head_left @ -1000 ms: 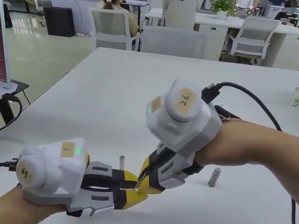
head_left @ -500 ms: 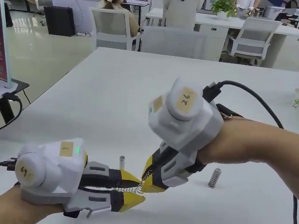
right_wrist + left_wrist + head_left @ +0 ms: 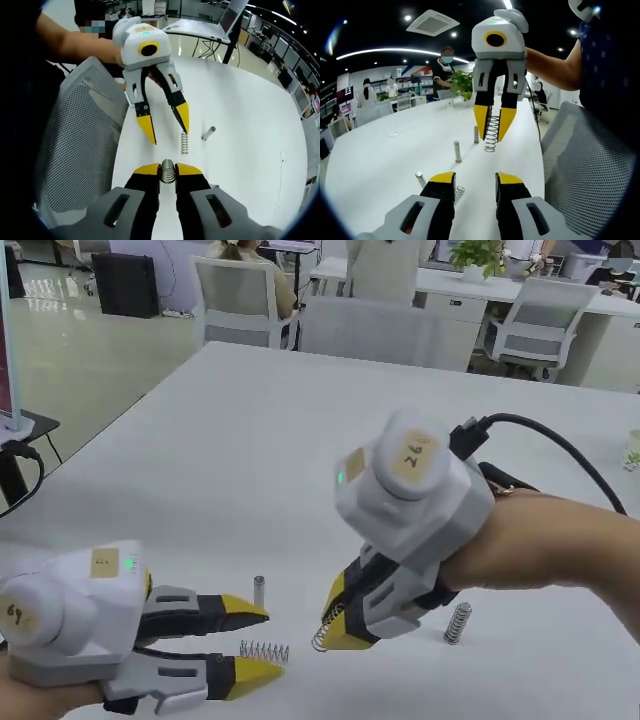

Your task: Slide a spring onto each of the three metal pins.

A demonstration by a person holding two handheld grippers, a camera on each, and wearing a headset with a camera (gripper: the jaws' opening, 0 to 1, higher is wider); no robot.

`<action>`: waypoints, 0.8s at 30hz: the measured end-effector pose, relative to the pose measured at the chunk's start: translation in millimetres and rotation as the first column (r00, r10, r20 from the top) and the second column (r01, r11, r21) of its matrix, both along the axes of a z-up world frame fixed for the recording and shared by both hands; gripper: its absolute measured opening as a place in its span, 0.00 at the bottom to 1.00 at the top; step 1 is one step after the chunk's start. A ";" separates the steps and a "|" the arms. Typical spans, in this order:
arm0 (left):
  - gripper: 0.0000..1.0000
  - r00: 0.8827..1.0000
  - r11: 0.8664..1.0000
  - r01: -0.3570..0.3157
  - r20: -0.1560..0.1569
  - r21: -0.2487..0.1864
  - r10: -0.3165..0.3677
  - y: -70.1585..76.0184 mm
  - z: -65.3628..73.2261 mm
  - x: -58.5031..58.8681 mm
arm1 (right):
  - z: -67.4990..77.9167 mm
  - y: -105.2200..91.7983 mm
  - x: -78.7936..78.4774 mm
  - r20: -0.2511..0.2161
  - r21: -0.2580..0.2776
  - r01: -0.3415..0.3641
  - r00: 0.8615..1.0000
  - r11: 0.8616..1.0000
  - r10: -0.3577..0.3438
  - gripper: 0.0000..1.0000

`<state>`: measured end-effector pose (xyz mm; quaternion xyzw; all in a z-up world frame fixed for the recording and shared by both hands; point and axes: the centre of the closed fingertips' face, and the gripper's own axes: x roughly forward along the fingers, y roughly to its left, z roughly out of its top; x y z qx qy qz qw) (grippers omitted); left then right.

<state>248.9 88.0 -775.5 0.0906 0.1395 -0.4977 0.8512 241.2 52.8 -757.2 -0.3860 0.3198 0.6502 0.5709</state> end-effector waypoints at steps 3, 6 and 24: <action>0.28 1.000 1.000 -0.023 -0.003 -0.008 0.023 5.2 0.0 1.6 | -0.3 -3.3 1.4 0.002 -0.006 0.004 1.000 1.000 -0.004 0.09; 0.31 0.998 0.998 -0.056 -0.005 -0.015 0.056 12.5 -0.8 3.1 | -0.1 -6.7 2.3 0.001 -0.011 0.007 1.000 1.000 -0.007 0.09; 0.43 0.988 0.988 -0.156 -0.024 -0.018 0.155 37.1 -13.6 6.0 | 0.8 -30.0 16.6 0.009 -0.059 0.038 0.999 0.998 -0.037 0.09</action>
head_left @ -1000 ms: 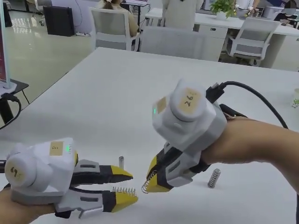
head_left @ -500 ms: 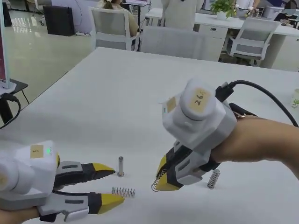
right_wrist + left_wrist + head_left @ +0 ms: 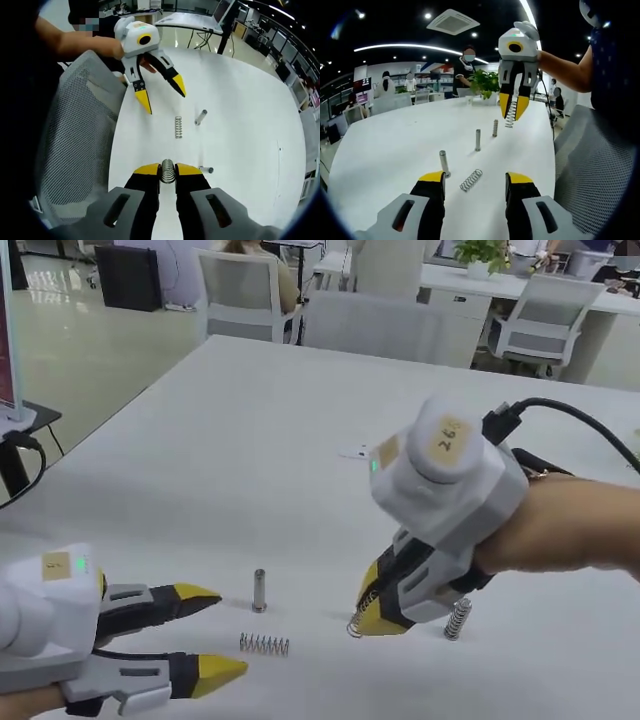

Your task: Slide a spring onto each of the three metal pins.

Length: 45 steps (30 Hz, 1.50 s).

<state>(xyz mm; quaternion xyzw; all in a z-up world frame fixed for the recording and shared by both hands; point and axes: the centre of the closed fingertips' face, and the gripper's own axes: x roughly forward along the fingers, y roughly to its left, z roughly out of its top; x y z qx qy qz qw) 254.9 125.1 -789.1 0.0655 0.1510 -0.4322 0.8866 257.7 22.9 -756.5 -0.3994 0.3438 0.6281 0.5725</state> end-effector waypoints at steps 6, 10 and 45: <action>0.45 1.000 1.000 -0.015 -0.003 0.004 0.015 3.6 -0.6 0.1 | 4.1 -9.7 10.9 0.010 -0.019 0.017 1.000 1.000 -0.017 0.09; 0.45 1.000 1.000 -0.017 -0.004 0.007 0.017 3.7 -0.6 -0.9 | 8.6 -16.3 22.1 0.025 -0.028 0.035 0.999 0.999 -0.035 0.09; 0.46 1.000 1.000 0.016 -0.023 0.011 -0.015 0.0 -6.3 -1.5 | -24.5 -9.0 74.4 0.063 -0.176 0.029 0.998 0.984 -0.018 0.09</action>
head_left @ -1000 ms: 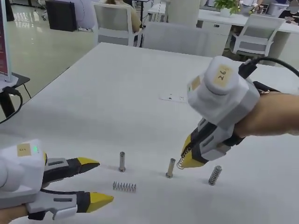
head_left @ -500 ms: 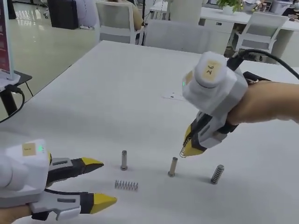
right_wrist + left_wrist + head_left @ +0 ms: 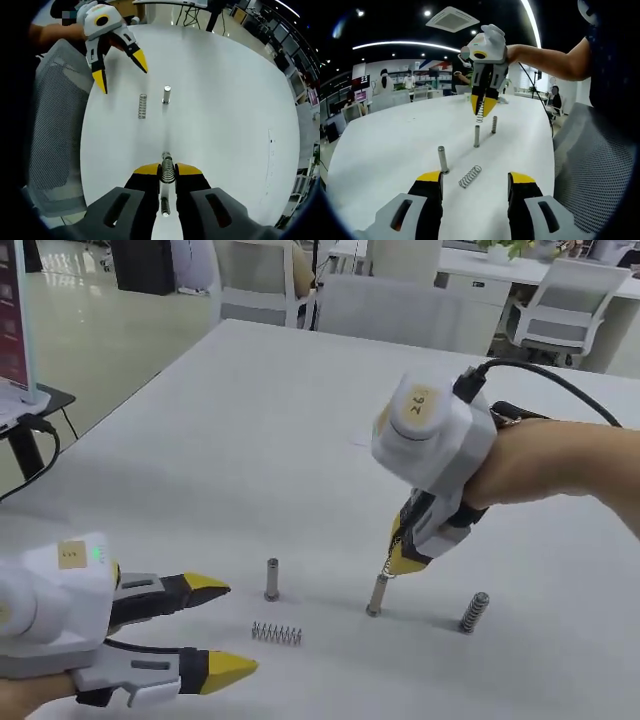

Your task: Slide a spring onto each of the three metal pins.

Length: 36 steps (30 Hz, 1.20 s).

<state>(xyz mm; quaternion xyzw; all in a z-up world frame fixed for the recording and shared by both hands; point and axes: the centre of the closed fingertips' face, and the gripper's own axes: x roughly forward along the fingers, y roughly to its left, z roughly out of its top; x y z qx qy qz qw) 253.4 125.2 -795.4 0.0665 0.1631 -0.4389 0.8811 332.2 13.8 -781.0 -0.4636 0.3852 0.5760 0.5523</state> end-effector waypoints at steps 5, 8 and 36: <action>0.46 1.000 1.000 0.000 -0.001 -0.001 0.000 -0.1 -0.3 0.5 | -2.9 0.1 1.2 -0.004 -0.004 0.000 1.000 1.000 0.000 0.09; 0.46 1.000 1.000 0.001 -0.003 -0.002 -0.001 -1.0 -0.5 0.4 | -5.3 0.0 0.9 -0.012 -0.008 0.001 1.000 1.000 -0.001 0.09; 0.43 1.000 1.000 0.000 -0.007 -0.002 0.000 0.5 -0.7 2.3 | -24.1 5.6 2.7 -0.032 -0.048 -0.007 0.999 0.999 0.005 0.09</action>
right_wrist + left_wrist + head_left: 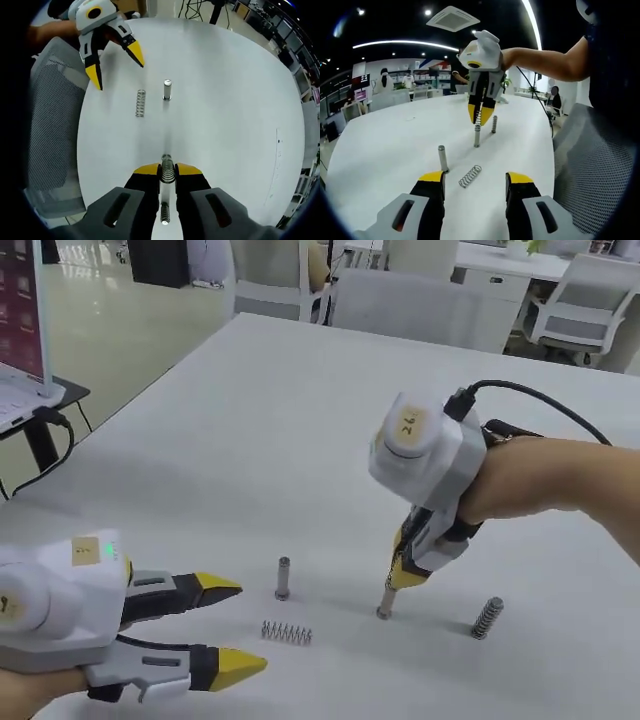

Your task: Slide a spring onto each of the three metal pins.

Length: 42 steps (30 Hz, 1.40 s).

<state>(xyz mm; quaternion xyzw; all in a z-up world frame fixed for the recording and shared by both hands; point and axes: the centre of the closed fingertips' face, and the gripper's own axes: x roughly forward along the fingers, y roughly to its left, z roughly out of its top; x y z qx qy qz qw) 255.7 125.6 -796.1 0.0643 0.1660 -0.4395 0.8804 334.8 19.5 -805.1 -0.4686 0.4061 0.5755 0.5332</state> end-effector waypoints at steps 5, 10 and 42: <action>0.43 1.000 1.000 0.000 0.002 0.000 0.000 -1.1 0.0 0.7 | -6.6 -0.9 -0.4 -0.004 -0.011 -0.001 1.000 1.000 0.001 0.09; 0.42 1.000 1.000 0.006 0.000 0.002 -0.006 -3.7 -0.8 0.5 | -13.3 -1.7 0.2 -0.005 -0.017 0.003 1.000 1.000 -0.003 0.09; 0.40 1.000 1.000 0.005 0.004 0.001 -0.005 -4.7 0.7 1.1 | -39.9 -3.9 -1.0 -0.012 -0.057 0.001 1.000 0.998 -0.002 0.09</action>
